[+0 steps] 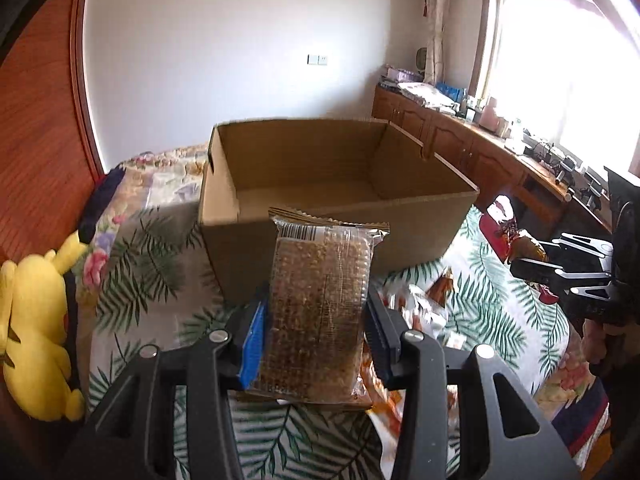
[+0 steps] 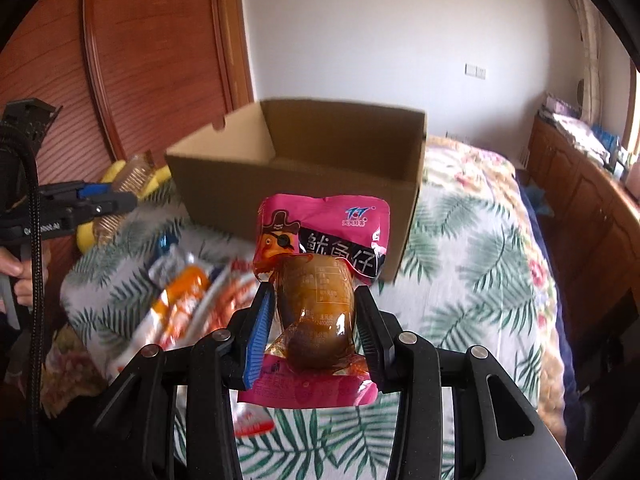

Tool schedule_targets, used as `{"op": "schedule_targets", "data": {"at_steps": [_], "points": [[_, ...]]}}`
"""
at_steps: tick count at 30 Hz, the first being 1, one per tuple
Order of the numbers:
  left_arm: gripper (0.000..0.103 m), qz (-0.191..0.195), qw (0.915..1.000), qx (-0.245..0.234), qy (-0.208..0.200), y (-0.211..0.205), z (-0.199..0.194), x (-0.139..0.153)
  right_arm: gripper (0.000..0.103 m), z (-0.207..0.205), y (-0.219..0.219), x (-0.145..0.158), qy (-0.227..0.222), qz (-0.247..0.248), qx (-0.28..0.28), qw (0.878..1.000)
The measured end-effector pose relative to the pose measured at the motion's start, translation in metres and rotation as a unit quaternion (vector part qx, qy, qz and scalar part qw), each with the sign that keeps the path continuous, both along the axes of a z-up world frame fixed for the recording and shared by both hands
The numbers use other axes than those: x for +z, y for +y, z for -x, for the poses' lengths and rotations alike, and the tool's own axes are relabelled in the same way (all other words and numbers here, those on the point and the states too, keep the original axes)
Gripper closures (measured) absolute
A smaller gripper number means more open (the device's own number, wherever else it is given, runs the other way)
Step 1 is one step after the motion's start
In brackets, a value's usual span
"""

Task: Organize snacks
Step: 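Carry both packs over the box and open both tools to drop them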

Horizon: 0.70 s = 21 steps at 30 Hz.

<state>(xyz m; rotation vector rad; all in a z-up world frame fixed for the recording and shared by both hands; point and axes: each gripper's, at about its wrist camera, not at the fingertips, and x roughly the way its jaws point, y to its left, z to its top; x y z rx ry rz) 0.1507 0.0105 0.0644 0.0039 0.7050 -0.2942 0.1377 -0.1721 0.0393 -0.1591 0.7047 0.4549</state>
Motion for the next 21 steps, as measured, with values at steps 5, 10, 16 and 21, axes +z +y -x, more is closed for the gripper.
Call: {"op": "schedule_targets", "data": {"at_steps": [5,10,16,21], "points": [[0.06,0.007,0.9998,-0.005,-0.017,-0.005,-0.017,0.017,0.062,-0.013,0.002,0.022,-0.022,-0.025,0.007,0.999],[0.06,0.006,0.9994,-0.009,-0.033,-0.01,-0.037,0.03,0.062,-0.034,0.009,0.037,-0.042,-0.038,0.01,0.998],[0.06,0.03,0.9984,-0.025,-0.04,-0.009,-0.073,0.039,0.062,-0.06,0.016,0.043,-0.063,-0.046,0.001,0.997],[0.06,0.022,0.9985,-0.027,-0.043,-0.012,-0.111,0.033,0.062,-0.088,0.024,0.04,-0.068,-0.041,0.006,0.997]]}}
